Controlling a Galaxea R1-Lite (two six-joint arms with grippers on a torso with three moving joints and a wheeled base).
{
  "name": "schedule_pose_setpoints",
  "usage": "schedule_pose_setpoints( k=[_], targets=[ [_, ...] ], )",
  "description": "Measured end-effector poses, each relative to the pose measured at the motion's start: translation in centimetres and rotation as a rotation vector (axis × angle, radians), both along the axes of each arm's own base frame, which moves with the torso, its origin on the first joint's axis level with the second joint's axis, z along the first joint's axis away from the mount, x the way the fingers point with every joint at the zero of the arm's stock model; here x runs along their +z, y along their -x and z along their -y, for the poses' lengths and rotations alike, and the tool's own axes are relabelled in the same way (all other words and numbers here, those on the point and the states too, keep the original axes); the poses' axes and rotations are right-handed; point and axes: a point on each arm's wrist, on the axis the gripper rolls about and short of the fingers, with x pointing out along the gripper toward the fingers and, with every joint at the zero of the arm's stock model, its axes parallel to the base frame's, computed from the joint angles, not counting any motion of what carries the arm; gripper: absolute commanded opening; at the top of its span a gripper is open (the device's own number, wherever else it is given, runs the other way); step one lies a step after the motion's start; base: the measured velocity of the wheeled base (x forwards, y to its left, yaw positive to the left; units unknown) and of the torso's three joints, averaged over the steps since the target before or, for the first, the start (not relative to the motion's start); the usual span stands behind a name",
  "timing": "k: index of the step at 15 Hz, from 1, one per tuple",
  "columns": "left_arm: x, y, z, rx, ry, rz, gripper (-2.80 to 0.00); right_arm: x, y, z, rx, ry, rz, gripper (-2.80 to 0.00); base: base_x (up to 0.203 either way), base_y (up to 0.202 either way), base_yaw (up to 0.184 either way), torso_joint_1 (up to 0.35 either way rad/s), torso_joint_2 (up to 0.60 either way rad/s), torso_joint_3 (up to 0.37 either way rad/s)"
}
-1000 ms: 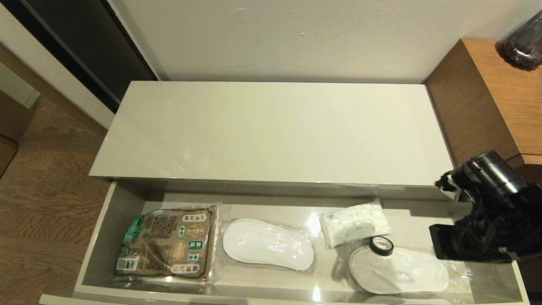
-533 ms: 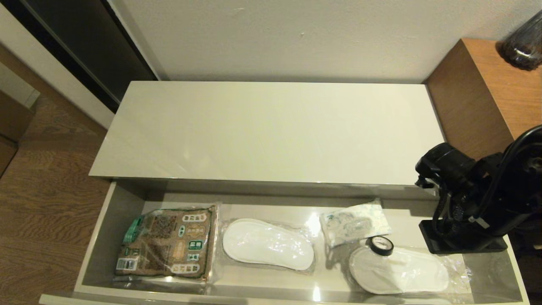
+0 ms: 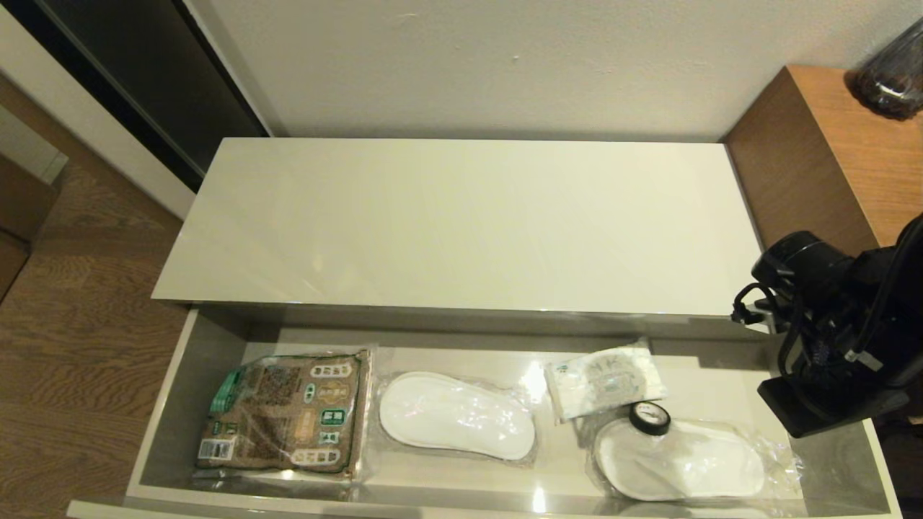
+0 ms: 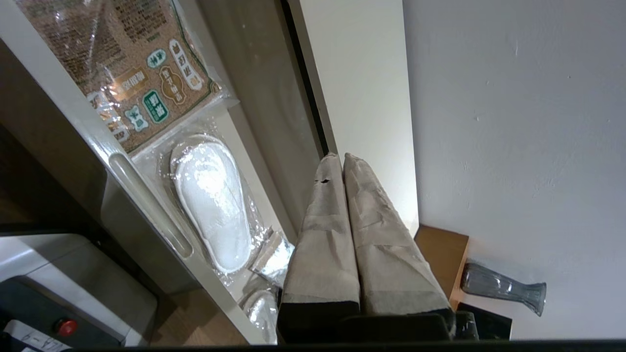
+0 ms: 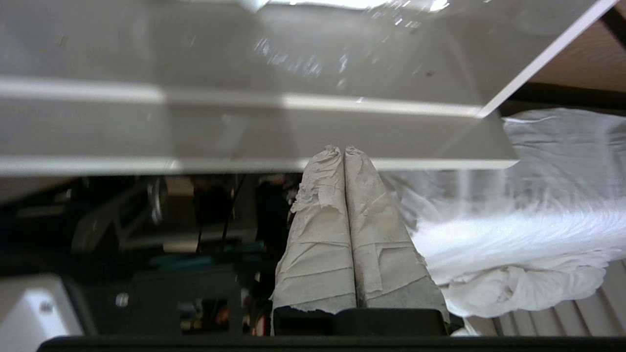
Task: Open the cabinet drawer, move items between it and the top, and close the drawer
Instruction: Take out the tissue from the drawer
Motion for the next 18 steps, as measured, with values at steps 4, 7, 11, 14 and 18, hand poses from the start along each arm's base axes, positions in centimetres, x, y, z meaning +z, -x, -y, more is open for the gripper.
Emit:
schedule_pose_setpoints(
  k=[4, 7, 11, 14, 18],
  targets=[
    [0.0, 0.0, 0.0, 0.000, 0.000, 0.000, -2.80, -0.8, -1.1, -0.3, -0.063, -0.016, 0.064, -2.80, 0.000, 0.000, 0.000, 0.000, 0.00, 0.000],
    [0.0, 0.0, 0.0, 0.000, 0.001, 0.000, -2.80, -0.3, -1.9, -2.1, -0.131, -0.091, 0.096, -2.80, 0.000, 0.000, 0.000, 0.000, 0.00, 0.000],
    [0.0, 0.0, 0.0, 0.000, 0.001, 0.000, -2.80, 1.1, -2.3, -3.6, -0.058, -0.213, -0.024, -2.80, 0.000, 0.000, 0.000, 0.000, 0.00, 0.000],
    [0.0, 0.0, 0.0, 0.000, 0.000, 0.000, -2.80, 0.6, -2.0, -3.5, 0.130, -0.182, -0.113, -2.80, 0.000, 0.000, 0.000, 0.000, 0.00, 0.000],
    [0.0, 0.0, 0.0, 0.000, 0.000, 0.000, -2.80, -1.4, -3.0, -2.5, 0.363, -0.032, -0.071, -2.80, 0.000, 0.000, 0.000, 0.000, 0.00, 0.000]
  ],
)
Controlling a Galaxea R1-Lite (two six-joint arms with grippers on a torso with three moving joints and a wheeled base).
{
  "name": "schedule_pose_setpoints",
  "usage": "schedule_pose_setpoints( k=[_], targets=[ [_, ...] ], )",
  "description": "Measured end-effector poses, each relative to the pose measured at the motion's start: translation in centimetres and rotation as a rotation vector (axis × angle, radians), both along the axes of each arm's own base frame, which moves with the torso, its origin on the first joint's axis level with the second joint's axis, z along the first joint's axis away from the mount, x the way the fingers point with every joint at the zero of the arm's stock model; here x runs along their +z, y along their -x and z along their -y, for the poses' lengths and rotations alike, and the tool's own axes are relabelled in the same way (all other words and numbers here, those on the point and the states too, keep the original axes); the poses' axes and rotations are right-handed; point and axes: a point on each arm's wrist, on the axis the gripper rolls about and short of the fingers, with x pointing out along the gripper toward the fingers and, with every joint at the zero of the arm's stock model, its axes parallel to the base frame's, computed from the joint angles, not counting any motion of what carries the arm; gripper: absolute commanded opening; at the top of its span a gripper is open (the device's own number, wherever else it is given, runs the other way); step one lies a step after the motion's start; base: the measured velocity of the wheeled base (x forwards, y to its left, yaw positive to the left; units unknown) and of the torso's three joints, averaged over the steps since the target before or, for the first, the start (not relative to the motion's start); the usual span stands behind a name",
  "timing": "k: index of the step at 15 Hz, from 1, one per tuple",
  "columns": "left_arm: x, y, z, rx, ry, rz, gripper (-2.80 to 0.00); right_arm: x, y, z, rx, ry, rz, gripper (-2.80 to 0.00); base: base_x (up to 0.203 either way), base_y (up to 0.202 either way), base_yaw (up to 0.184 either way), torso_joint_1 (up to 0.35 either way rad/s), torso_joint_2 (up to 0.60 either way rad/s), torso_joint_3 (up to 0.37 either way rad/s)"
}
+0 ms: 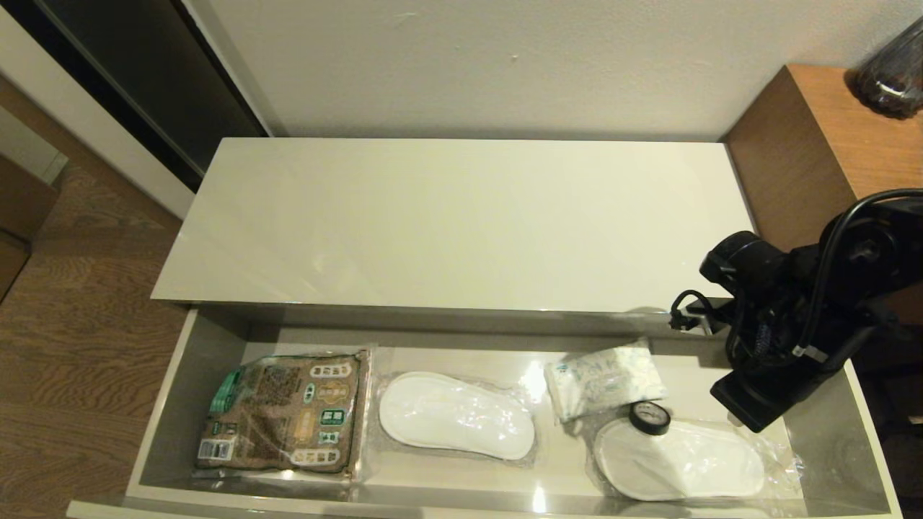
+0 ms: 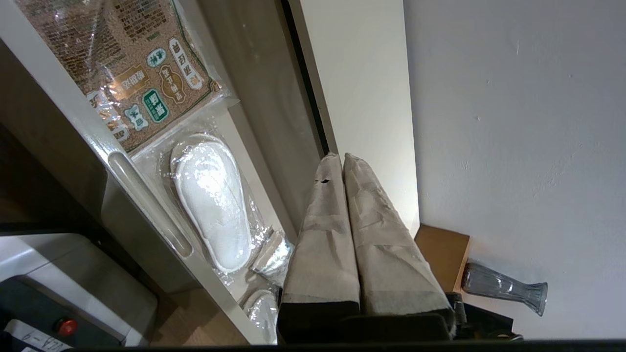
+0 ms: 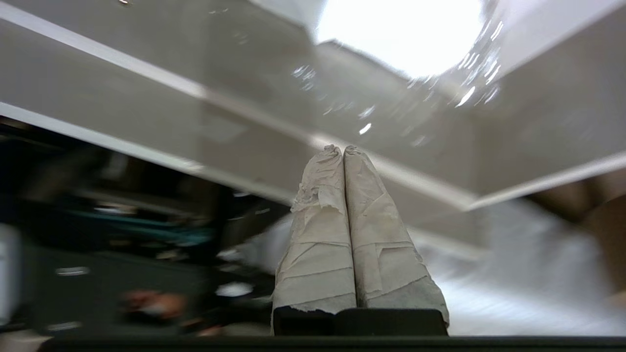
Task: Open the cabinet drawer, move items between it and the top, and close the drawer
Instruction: Take out the tissue from the drawer
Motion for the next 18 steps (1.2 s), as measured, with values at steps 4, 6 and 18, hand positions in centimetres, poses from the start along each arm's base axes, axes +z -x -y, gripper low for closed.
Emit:
schedule_pose_setpoints(
  k=[4, 6, 18],
  targets=[
    [0.0, 0.0, 0.0, 0.000, 0.000, 0.000, -2.80, -1.6, -1.4, 0.6, 0.273, 0.060, 0.074, -2.80, 0.000, 0.000, 0.000, 0.000, 0.00, 0.000],
    [0.0, 0.0, 0.0, 0.000, 0.000, 0.000, -2.80, -2.4, -2.3, 0.6, 0.421, 0.097, 0.121, -2.80, 0.000, 0.000, 0.000, 0.000, 0.00, 0.000],
    [0.0, 0.0, 0.0, 0.000, 0.000, 0.000, -2.80, -9.8, -9.9, -0.8, 1.153, 0.170, 0.448, -2.80, 0.000, 0.000, 0.000, 0.000, 0.00, 0.000]
  ],
)
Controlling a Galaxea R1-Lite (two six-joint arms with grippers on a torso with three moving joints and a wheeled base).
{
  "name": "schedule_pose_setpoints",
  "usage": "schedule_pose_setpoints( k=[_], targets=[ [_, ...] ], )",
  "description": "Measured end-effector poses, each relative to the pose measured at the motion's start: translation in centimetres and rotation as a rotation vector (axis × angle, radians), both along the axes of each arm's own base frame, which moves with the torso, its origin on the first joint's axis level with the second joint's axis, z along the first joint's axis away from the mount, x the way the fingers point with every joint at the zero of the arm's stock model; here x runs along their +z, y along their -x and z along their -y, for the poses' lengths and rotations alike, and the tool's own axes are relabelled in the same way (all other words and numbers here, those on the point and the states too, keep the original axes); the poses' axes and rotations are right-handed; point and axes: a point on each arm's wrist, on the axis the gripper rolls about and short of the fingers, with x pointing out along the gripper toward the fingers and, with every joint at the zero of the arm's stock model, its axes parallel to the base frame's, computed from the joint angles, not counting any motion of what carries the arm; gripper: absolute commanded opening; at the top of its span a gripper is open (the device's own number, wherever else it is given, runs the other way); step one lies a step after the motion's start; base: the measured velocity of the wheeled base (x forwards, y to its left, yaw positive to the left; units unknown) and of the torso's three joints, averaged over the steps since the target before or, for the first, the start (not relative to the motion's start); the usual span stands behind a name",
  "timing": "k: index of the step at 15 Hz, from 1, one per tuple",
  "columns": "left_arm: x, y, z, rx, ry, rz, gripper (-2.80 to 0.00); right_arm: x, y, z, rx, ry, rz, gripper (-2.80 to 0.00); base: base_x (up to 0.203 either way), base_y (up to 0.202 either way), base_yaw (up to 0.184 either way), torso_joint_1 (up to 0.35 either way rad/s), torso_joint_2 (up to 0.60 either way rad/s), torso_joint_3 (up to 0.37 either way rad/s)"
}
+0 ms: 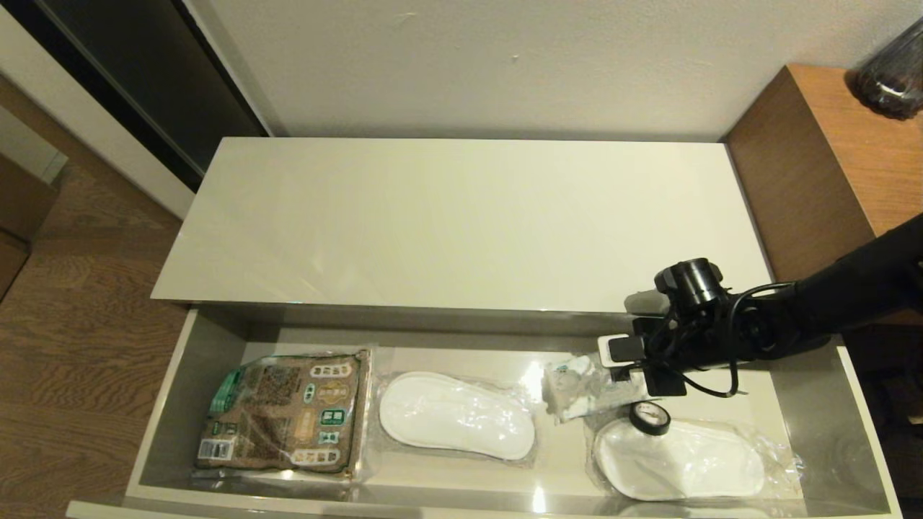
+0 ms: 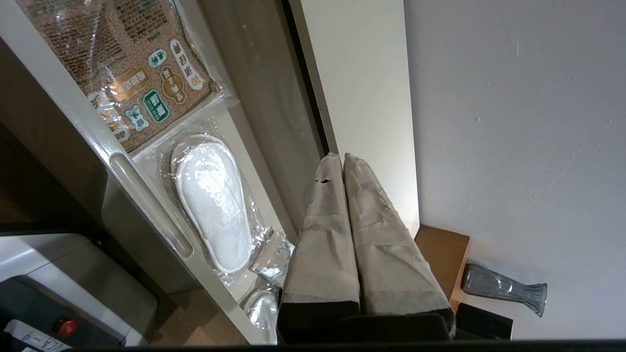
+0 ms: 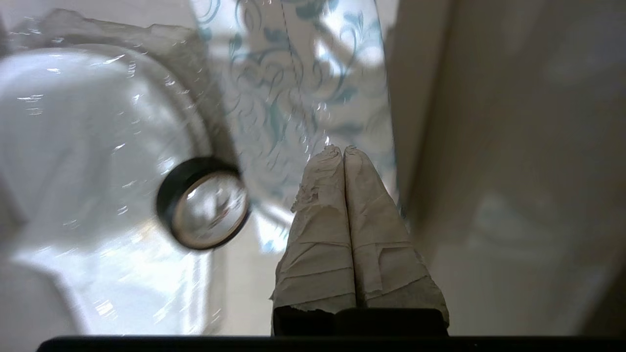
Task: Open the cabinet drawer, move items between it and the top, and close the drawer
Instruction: Take out the tissue from the drawer
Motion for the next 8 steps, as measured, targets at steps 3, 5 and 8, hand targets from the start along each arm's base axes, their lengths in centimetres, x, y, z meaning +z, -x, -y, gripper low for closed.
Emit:
schedule_pose_setpoints(
  k=[3, 5, 8],
  targets=[
    [0.0, 0.0, 0.0, 0.000, 0.000, 0.000, -2.80, -1.4, -1.5, 0.0, 0.059, 0.012, 0.053, -2.80, 0.000, 0.000, 0.000, 0.000, 0.00, 0.000],
    [0.0, 0.0, 0.0, 0.000, 0.000, 0.000, -2.80, -1.8, -2.1, 0.1, 0.080, 0.022, 0.057, 0.00, 0.000, 0.000, 0.000, 0.000, 0.00, 0.000],
    [0.0, 0.0, 0.0, 0.000, 0.000, 0.000, -2.80, -2.3, -2.7, 0.0, 0.119, 0.025, 0.065, 0.00, 0.000, 0.000, 0.000, 0.000, 0.00, 0.000]
  ],
)
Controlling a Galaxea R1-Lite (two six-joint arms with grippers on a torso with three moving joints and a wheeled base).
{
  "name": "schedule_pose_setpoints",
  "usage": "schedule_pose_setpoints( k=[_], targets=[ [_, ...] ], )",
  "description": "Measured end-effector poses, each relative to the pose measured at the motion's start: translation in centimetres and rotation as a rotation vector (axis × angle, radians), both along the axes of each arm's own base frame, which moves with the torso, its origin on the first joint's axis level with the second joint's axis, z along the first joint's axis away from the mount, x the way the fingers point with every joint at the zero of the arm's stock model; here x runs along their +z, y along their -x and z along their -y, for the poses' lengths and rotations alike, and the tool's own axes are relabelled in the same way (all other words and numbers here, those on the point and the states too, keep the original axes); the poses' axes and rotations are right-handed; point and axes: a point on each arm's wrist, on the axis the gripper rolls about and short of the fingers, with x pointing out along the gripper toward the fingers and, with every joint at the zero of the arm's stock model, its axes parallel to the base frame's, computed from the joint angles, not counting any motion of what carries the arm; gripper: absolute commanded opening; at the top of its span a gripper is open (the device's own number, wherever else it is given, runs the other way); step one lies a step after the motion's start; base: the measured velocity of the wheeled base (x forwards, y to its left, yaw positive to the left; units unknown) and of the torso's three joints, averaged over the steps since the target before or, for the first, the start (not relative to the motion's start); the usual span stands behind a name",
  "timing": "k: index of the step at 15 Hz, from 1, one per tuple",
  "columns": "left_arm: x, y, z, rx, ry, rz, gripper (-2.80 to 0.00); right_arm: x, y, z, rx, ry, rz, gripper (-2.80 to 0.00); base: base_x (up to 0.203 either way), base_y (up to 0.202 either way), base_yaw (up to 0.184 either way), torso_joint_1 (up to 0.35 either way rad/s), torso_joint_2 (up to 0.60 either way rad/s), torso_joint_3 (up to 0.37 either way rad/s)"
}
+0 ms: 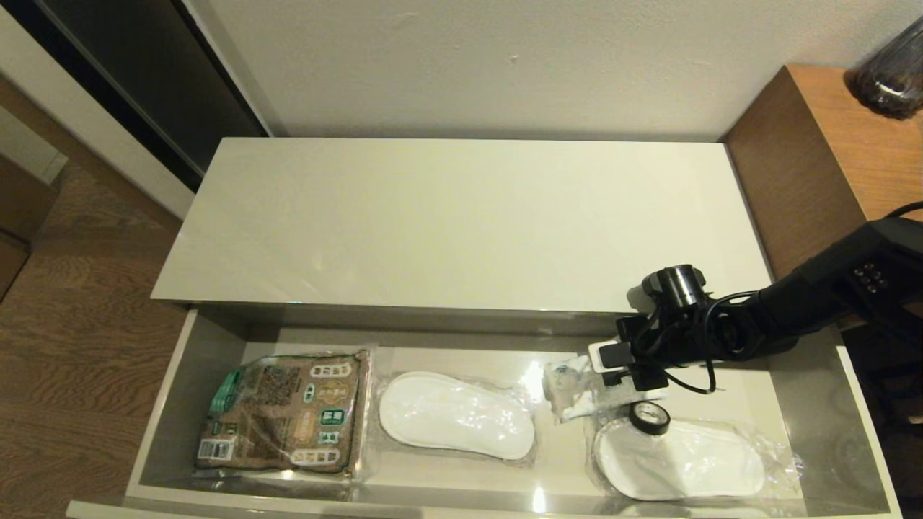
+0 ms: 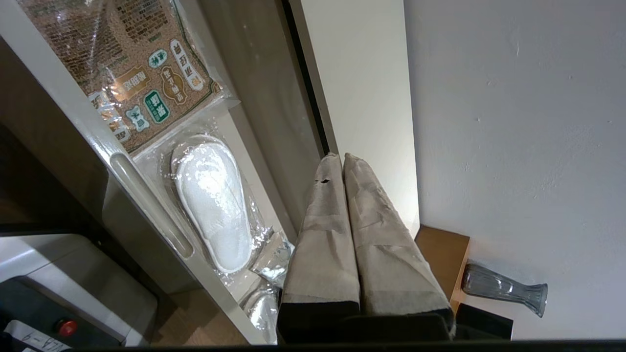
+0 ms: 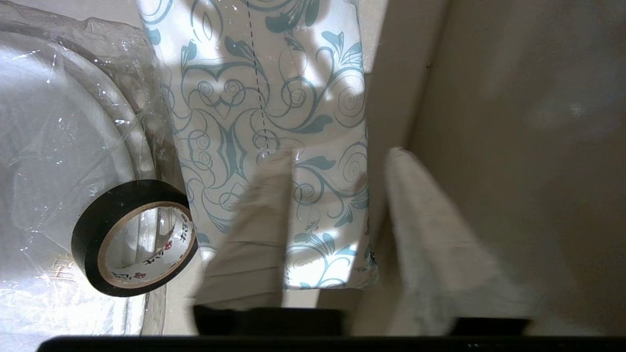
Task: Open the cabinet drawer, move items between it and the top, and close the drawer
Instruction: Take out the tissue from the drawer
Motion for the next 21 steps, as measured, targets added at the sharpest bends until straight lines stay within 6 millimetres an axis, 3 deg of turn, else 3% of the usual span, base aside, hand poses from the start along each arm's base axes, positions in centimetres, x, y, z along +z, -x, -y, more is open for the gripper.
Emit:
schedule_pose_setpoints(
  k=[6, 16, 21],
  targets=[
    [0.0, 0.0, 0.0, 0.000, 0.000, 0.000, -2.80, -0.1, 0.3, 0.2, 0.013, 0.012, -0.006, 0.00, 0.000, 0.000, 0.000, 0.000, 0.00, 0.000],
    [0.0, 0.0, 0.0, 0.000, 0.000, 0.000, -2.80, -1.2, 3.2, 1.1, 0.021, 0.074, -0.083, 0.00, 0.000, 0.000, 0.000, 0.000, 0.00, 0.000],
    [0.0, 0.0, 0.0, 0.000, 0.000, 0.000, -2.80, -2.7, 3.3, -0.3, 0.031, 0.101, 0.005, 0.00, 0.000, 0.000, 0.000, 0.000, 0.00, 0.000]
  ],
)
